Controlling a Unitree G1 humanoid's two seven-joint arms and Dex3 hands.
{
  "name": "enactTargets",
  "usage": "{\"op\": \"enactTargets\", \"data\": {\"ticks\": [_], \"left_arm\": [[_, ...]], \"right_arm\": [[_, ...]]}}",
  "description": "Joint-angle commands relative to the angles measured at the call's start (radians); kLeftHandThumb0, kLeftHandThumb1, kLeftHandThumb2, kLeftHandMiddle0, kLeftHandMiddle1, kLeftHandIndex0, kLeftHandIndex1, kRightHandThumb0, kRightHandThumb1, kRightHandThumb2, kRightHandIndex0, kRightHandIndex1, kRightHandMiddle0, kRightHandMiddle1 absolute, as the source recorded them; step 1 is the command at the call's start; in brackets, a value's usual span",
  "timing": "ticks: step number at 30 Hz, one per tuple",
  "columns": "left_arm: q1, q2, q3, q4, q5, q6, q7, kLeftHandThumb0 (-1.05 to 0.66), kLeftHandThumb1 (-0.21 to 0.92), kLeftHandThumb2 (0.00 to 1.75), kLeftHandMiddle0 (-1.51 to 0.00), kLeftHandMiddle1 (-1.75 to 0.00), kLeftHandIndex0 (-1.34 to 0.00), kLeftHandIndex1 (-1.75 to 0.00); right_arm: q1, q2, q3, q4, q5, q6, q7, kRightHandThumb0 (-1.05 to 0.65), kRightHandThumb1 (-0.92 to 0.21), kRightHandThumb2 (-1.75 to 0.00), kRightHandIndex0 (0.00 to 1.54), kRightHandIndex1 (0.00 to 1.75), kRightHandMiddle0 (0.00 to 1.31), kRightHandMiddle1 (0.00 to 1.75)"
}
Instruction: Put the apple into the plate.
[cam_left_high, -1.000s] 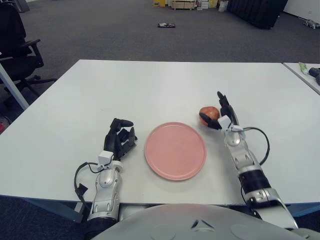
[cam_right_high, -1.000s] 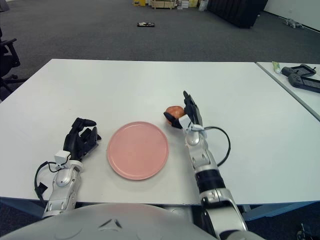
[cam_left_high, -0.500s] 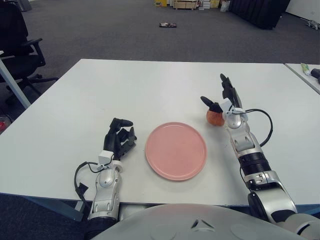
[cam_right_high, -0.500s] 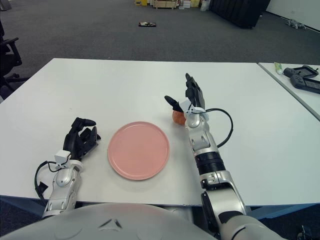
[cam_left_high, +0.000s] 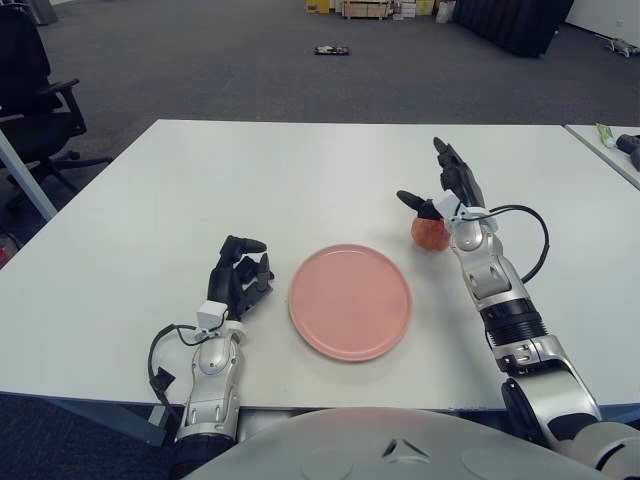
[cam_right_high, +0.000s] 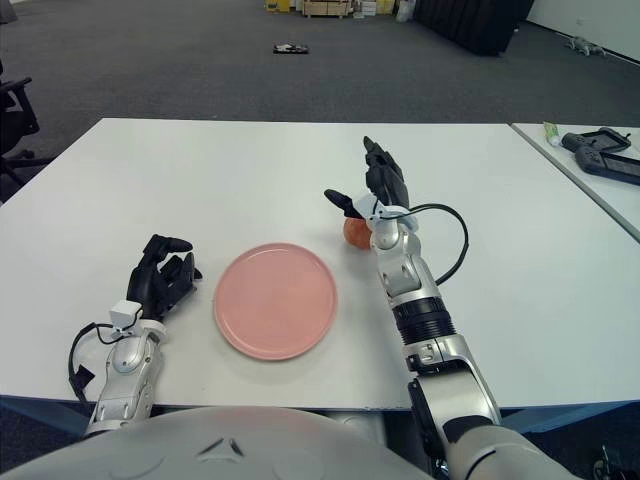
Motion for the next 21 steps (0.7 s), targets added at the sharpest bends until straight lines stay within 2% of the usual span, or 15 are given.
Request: {"op": "enactTargets", "data": {"ticks": [1,14,21], "left_arm": [[-0.017,0.001,0.004,0.005,-0.003,-0.005,0.002,-0.38,0.71,0.82,-0.69,-1.75,-0.32,-1.75],[-0.013,0.005,0.007,0.000,-0.002,-0.011,-0.001,-0.38,0.72,0.81,-0.68,-1.75,-0.32,-1.75],[-0.013,0.007,0.009,-0.002,-0.007,-0.010,-0.005,-0.38,0.71,0.82,-0.68,-1.75,-0.32,-1.75]], "right_arm": [[-0.028,-0.014,0.021,-0.017,-0.022,0.014,0.029,-0.82,-0.57,-0.67,0.00,0.00,0.00,0.11],[-0.005,-0.048,0.065,0.020,-0.037,0.044,0.115,-0.78,-0.54,-0.71,0.00,0.00,0.00,0.14],[0.000,-0.048,0.090,0.011,-0.040,0.113,0.172,-0.73,-0.49,-0.74,0.00,0.00,0.00,0.20]]}}
